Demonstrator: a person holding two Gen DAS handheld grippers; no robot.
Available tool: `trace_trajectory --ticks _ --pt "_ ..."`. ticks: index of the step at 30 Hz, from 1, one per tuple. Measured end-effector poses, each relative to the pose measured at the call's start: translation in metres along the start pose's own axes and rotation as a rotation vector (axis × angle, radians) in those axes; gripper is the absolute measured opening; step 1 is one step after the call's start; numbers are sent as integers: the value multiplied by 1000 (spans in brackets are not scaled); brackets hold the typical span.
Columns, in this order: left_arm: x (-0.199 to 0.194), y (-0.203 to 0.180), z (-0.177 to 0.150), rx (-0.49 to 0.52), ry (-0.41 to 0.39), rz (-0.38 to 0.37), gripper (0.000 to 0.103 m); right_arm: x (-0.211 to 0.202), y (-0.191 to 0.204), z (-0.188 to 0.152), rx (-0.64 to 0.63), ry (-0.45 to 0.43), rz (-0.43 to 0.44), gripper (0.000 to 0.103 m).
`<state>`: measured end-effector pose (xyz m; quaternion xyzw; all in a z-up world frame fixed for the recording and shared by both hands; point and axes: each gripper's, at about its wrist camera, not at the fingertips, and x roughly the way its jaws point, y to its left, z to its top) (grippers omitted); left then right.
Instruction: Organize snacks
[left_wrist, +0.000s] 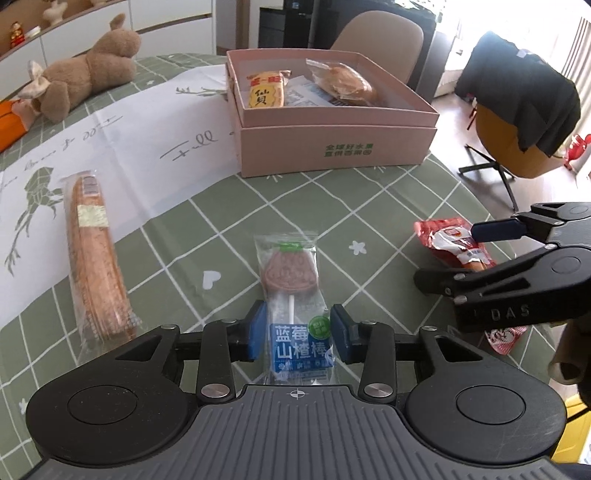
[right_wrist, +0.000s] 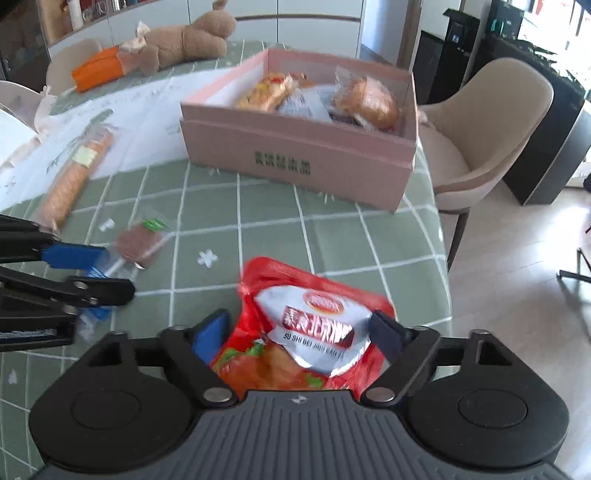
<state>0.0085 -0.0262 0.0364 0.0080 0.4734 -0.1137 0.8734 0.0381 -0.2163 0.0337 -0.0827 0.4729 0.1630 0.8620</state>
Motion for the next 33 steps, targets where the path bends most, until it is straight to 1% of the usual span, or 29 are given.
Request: trace_trajectory --ticks 2,6,8,10,11,12,13,15,16,19,20,22,24,27,30,33 --pt "-1 1 -1 -4 -4 0 43 2 -3 1 18 -1 6 89" --pt "-1 -1 -4 0 -13 9 43 7 -8 1 32 -5 0 99" --pt "-1 -1 -4 0 -17 11 43 6 -8 -1 35 -11 -1 99" --pt "-2 -1 -4 -5 -17 10 43 3 -8 -3 32 -11 -1 97" --pt "-2 -1 -4 -9 -17 9 43 0 -7 -4 27 -15 0 89" --pt "-2 0 -4 -16 -16 8 43 -3 -7 -4 25 -13 10 85" --pt "-2 0 -3 -26 -14 6 43 -5 -8 -4 29 -5 29 84" --pt "-2 2 -3 -47 -13 -2 43 -12 -6 -6 18 -12 45 71" --pt "-3 3 -3 -57 -13 -7 43 -15 -4 -6 8 -15 45 68" --pt "-4 6 -4 -85 -16 -26 43 -22 4 -5 -22 -32 45 52" --pt "-5 7 -5 -93 -16 -30 43 -25 6 -5 -33 -42 45 43" --pt "-6 7 -6 -103 -17 -39 43 -30 11 -3 -47 -54 42 37" --pt "-7 6 -7 -97 -15 -41 42 -36 11 -3 -46 -74 48 27" --pt "-8 4 -8 -84 -10 -36 42 -45 6 -1 -25 -95 70 24" --pt "-7 0 -6 -66 0 -23 42 -52 1 -3 -7 -105 77 22" --pt "-6 -1 -5 -56 7 -18 43 -60 -14 -3 58 -120 75 20"
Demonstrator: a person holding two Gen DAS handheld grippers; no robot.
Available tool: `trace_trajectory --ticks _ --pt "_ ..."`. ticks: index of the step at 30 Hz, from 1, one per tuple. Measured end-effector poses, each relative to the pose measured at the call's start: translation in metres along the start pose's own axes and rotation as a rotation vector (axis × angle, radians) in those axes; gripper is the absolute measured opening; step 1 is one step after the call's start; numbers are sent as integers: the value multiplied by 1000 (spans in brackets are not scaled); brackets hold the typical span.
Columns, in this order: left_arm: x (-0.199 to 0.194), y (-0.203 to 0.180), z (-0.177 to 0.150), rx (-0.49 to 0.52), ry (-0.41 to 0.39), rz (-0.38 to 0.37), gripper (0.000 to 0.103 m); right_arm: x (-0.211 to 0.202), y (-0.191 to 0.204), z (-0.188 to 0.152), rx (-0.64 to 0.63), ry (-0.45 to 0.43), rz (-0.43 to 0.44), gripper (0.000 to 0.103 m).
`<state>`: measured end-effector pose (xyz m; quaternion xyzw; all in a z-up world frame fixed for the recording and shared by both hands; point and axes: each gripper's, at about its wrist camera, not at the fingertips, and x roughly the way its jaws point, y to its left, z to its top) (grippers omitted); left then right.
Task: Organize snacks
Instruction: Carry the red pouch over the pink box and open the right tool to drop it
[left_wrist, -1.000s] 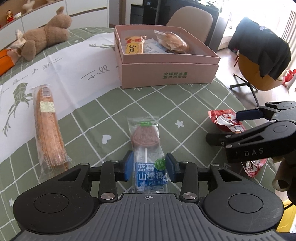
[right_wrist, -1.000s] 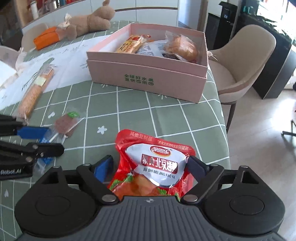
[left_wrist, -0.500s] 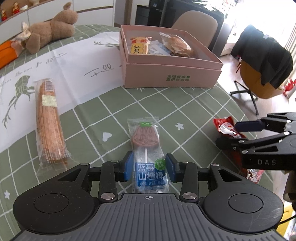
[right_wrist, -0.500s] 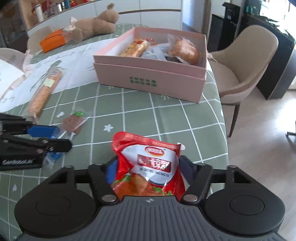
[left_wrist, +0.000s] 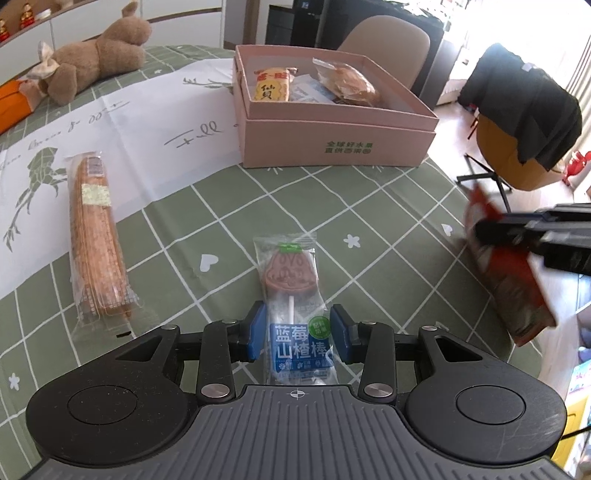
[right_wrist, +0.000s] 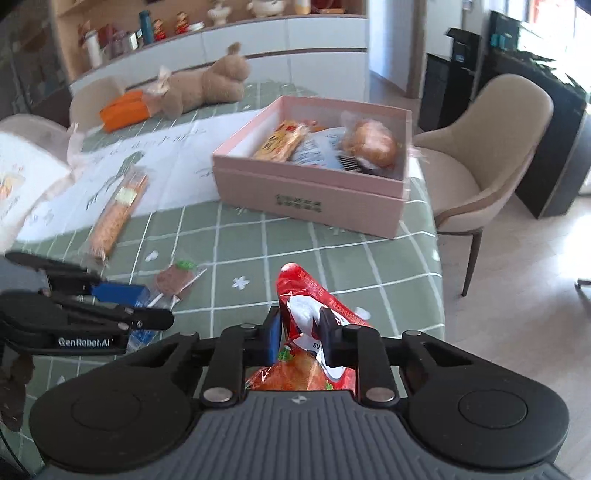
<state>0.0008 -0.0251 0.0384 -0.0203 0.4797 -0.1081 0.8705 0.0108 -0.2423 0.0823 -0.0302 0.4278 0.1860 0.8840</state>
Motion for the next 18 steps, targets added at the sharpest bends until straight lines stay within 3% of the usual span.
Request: trace_trajectory --ticks 5,7,9,12,14,15,18 --pt "1 0 1 0 6 3 43 -17 -41 -1 145 -10 -36 19" --pt "1 0 1 0 6 2 43 -18 -57 -6 203 16 11 22" --pt "2 0 2 -3 4 0 43 -12 -65 -11 240 66 58 33" --pt "3 1 3 -15 -5 -6 43 4 -57 -18 217 120 47 39" --pt "3 2 3 -15 -8 -9 43 15 -44 -21 177 160 -2 38" --pt "3 3 4 -20 -9 -12 43 20 -39 -22 164 178 -30 27" --pt "0 8 4 -54 -36 -68 41 15 -33 -21 173 162 -12 25"
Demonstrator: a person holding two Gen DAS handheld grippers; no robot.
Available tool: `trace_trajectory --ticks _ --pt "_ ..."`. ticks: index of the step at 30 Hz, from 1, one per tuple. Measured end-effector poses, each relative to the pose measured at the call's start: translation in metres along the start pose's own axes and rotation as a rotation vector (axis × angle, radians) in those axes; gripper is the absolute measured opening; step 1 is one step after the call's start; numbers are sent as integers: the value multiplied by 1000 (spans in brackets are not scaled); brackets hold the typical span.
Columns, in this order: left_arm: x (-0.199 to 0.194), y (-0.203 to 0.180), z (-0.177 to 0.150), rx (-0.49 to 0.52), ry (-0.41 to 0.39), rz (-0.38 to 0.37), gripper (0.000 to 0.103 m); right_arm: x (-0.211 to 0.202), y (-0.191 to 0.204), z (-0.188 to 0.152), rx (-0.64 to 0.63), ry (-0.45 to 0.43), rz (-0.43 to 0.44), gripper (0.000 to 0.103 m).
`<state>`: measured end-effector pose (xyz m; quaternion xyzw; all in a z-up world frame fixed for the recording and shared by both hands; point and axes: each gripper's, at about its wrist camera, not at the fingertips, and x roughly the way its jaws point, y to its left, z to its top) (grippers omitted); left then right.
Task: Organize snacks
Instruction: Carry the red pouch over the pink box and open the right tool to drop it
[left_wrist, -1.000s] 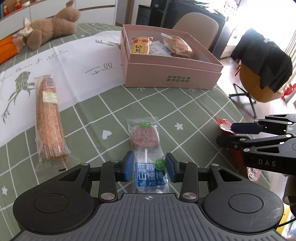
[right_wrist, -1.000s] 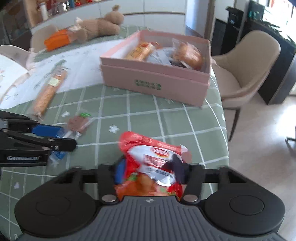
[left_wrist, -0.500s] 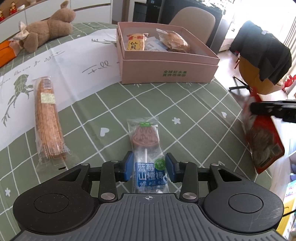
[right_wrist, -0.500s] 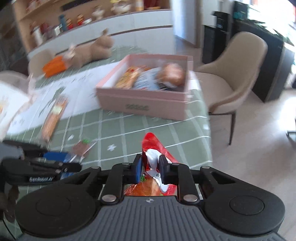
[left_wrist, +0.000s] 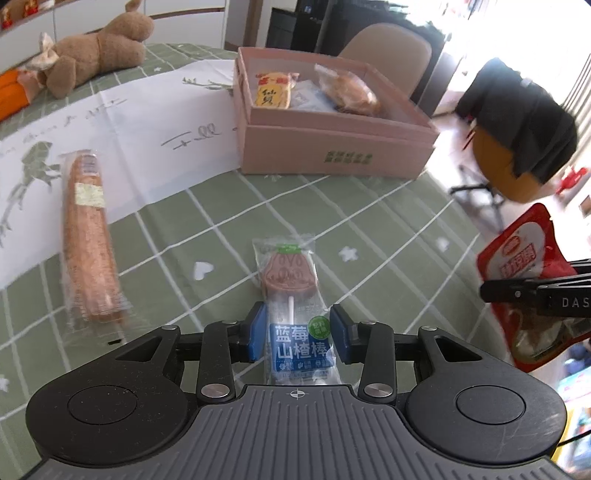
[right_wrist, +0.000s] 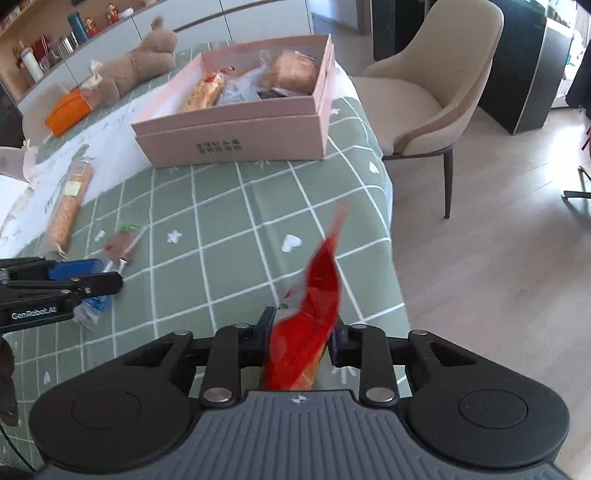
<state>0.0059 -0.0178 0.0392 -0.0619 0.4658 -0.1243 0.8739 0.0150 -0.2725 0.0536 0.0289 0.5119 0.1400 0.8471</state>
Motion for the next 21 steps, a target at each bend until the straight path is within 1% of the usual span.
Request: trace_trajectory --ticks 2,3,4,5,6,8,10,11,12,13,14,15,16,17,19,20,21 --pt "-8 0 6 -11 -54 -36 39 -15 4 6 2 -45 26 24" --pt "-14 -1 11 -19 -82 -57 36 -24 6 11 4 -70 34 24" --pt "-23 -2 21 -25 -127 -85 6 -35 8 20 7 -107 49 24" --pt "-32 -4 34 -24 -169 -106 8 -46 10 31 9 -139 67 24" --pt "-45 -7 51 -19 -236 -125 9 -59 13 47 6 -180 93 24" --pt "-66 -12 84 13 -347 -140 9 -81 21 81 -8 -264 132 24" --pt "-78 -16 123 43 -417 -152 10 -94 27 118 -13 -321 167 24" --pt "-81 -15 141 45 -436 -171 12 -96 31 138 -10 -347 189 24" --pt "-80 -12 157 38 -442 -191 17 -95 32 157 1 -375 203 25" --pt "-76 -5 172 19 -431 -207 17 -88 32 177 29 -396 224 26" --pt "-72 2 180 -8 -409 -206 17 -77 28 195 61 -390 253 35" --pt "-69 10 183 -43 -383 -188 18 -61 23 211 88 -350 272 68" --pt "-65 20 180 -77 -363 -154 19 -41 17 225 116 -303 253 82" --pt "-60 28 172 -93 -343 -119 19 -20 11 231 146 -282 193 87" --pt "-48 42 151 -93 -290 -59 19 15 0 227 150 -212 51 81" --pt "-42 50 139 -100 -270 -14 19 27 -6 218 151 -184 29 75" --pt "-36 60 125 -115 -256 52 19 34 -10 206 153 -166 26 74"
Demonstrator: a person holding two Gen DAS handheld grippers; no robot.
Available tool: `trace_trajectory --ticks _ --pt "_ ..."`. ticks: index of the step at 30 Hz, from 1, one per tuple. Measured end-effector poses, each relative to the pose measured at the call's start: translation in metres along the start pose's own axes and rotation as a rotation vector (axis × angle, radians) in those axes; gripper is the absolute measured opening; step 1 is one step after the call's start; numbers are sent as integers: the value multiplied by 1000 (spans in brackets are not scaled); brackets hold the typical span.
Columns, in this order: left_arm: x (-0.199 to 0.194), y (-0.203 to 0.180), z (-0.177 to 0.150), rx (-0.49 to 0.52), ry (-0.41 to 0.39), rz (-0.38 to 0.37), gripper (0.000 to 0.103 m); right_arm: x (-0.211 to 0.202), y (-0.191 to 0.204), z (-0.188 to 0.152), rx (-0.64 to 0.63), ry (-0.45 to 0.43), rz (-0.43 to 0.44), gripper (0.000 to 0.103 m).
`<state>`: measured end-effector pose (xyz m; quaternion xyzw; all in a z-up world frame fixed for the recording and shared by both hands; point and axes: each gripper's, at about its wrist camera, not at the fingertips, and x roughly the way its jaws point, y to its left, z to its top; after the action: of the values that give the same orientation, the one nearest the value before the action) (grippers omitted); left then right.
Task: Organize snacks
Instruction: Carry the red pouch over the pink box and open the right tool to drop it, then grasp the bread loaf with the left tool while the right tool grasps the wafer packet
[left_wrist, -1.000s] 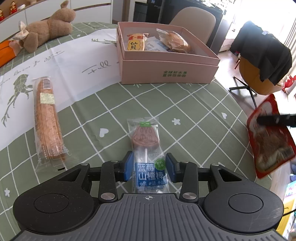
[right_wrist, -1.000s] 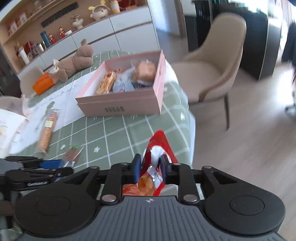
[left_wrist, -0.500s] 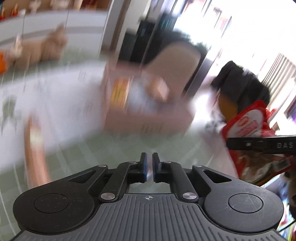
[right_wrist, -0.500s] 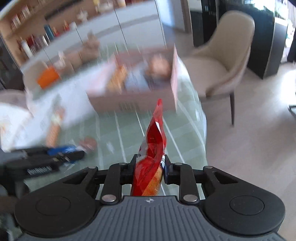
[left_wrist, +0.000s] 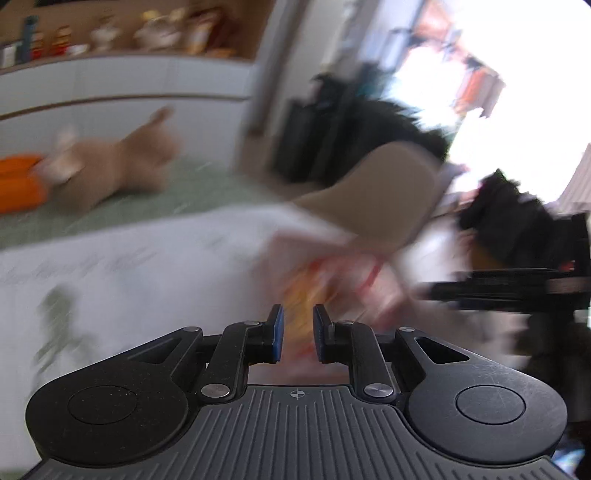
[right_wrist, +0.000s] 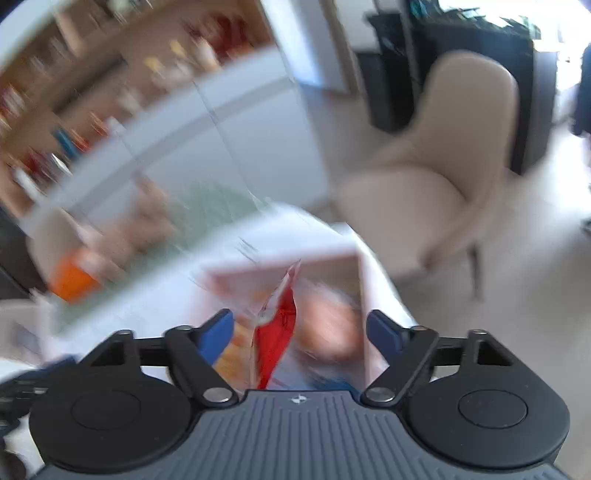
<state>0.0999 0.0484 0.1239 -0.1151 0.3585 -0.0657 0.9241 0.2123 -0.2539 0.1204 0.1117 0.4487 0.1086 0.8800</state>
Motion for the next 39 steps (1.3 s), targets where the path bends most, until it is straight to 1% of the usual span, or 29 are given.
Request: trace_trajectory --ticks 2,3,5,8,10,12,13,14,17,18,20,21,23,25,26,28,29,30,32,35,39 --pt "6 19 -20 -16 17 116 19 4 -7 -30 -23 32 -2 74" --pt "8 28 -31 -28 30 185 19 3 -6 -46 -57 43 -12 74" --pt "13 43 -43 -57 63 277 19 2 0 -73 -130 64 -24 74" --pt "16 58 -52 -78 95 327 20 1 14 -103 -188 100 -12 74" --pt "21 62 -51 -76 109 325 28 8 19 -121 -192 137 -13 74" --pt "28 59 -51 -66 120 319 34 13 25 -137 -187 166 -17 74" --pt "31 56 -52 -51 122 323 35 13 28 -143 -198 150 -26 74" --pt "26 54 -51 -34 124 333 35 13 31 -147 -220 145 -42 74" --pt "31 53 -59 -9 147 371 38 10 40 -153 -266 138 -69 74" --pt "32 54 -62 -11 160 373 39 9 42 -155 -277 136 -76 74" --pt "32 58 -73 -38 188 348 39 12 48 -158 -293 138 -92 74" --pt "29 58 -79 -40 172 339 37 11 48 -159 -297 140 -98 74" --pt "21 53 -87 -39 162 317 37 11 50 -159 -307 140 -110 74" --pt "15 46 -94 -46 171 259 35 13 53 -160 -315 131 -113 73" --pt "11 42 -97 -46 180 232 35 14 56 -160 -319 126 -116 71" --pt "4 30 -106 -38 196 187 35 13 63 -161 -347 117 -110 60" --pt "0 24 -113 -32 200 172 35 12 68 -162 -367 118 -102 48" --pt "-3 18 -118 -29 203 161 35 11 72 -164 -386 121 -97 39" --pt "-12 7 -129 -22 207 142 35 9 78 -168 -405 128 -95 39" --pt "-22 -1 -141 -21 209 137 35 6 80 -173 -417 138 -81 40" --pt "-28 -3 -144 -15 229 125 35 -2 80 -180 -376 151 -84 40"
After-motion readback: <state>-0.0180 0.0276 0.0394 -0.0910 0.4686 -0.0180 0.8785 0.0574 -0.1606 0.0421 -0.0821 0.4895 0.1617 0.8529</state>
